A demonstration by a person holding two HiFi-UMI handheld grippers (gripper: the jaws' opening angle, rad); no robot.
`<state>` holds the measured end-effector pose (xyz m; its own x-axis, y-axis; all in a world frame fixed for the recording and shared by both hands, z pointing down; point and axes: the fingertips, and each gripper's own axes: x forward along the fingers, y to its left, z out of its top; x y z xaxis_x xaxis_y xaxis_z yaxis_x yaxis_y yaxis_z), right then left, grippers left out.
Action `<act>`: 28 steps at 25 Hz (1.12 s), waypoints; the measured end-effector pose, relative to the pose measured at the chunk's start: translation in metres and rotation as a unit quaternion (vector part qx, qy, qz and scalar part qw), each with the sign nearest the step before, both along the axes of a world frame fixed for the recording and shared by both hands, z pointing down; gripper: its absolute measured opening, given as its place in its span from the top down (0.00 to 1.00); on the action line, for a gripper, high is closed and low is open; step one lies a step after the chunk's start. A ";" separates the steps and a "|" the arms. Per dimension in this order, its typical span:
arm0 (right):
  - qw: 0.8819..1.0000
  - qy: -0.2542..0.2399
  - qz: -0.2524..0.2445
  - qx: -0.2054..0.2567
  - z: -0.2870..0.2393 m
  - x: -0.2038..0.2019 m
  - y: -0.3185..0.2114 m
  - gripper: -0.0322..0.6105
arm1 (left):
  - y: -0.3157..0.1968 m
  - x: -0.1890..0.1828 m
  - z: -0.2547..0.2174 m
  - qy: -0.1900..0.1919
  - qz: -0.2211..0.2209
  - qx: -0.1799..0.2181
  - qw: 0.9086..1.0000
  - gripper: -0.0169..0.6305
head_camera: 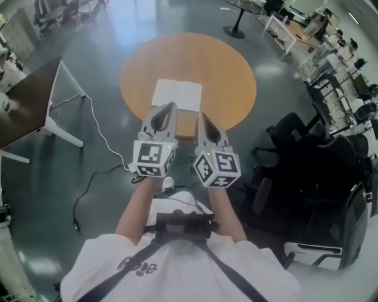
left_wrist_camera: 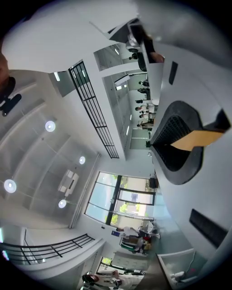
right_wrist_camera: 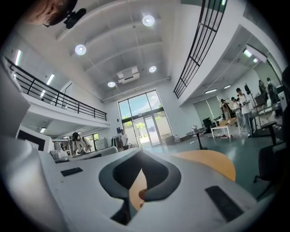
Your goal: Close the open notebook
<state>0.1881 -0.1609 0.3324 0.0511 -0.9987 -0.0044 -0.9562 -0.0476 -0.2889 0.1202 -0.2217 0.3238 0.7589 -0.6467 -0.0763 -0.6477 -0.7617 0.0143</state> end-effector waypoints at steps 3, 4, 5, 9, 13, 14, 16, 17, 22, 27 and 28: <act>1.000 0.009 0.009 0.006 -0.005 0.006 -0.027 0.92 | -0.031 0.008 -0.006 0.007 0.010 0.007 1.000 0.95; 1.000 0.011 0.013 0.006 -0.005 0.009 -0.036 0.92 | -0.040 0.011 -0.006 0.007 0.013 0.008 1.000 0.95; 1.000 0.014 0.017 0.006 -0.005 0.012 -0.045 0.92 | -0.048 0.015 -0.004 0.008 0.017 0.007 1.000 0.95; 1.000 0.018 0.022 0.003 -0.003 0.020 -0.071 0.92 | -0.074 0.024 0.003 0.006 0.020 -0.005 1.000 0.95; 0.999 0.015 0.029 -0.006 0.009 0.023 -0.089 0.92 | -0.095 0.026 0.015 0.009 0.019 -0.020 1.000 0.95; 0.999 0.015 0.031 -0.008 0.011 0.025 -0.093 0.92 | -0.099 0.025 0.018 0.009 0.017 -0.023 1.000 0.95; 0.999 0.016 0.032 -0.010 0.014 0.029 -0.105 0.92 | -0.111 0.024 0.025 0.005 0.011 -0.031 0.999 0.95; 0.999 0.018 0.029 -0.012 0.016 0.032 -0.114 0.92 | -0.118 0.024 0.030 0.003 0.007 -0.036 0.999 0.95; 0.998 0.032 -0.001 -0.060 0.050 0.035 -0.168 0.92 | -0.158 0.021 0.070 -0.019 -0.007 -0.070 0.997 0.95; 0.992 0.067 -0.033 -0.104 0.080 0.033 -0.215 0.92 | -0.200 0.003 0.118 -0.058 -0.067 -0.111 0.990 0.95; 0.989 0.083 -0.040 -0.112 0.084 0.035 -0.223 0.92 | -0.207 0.001 0.128 -0.058 -0.073 -0.128 0.987 0.95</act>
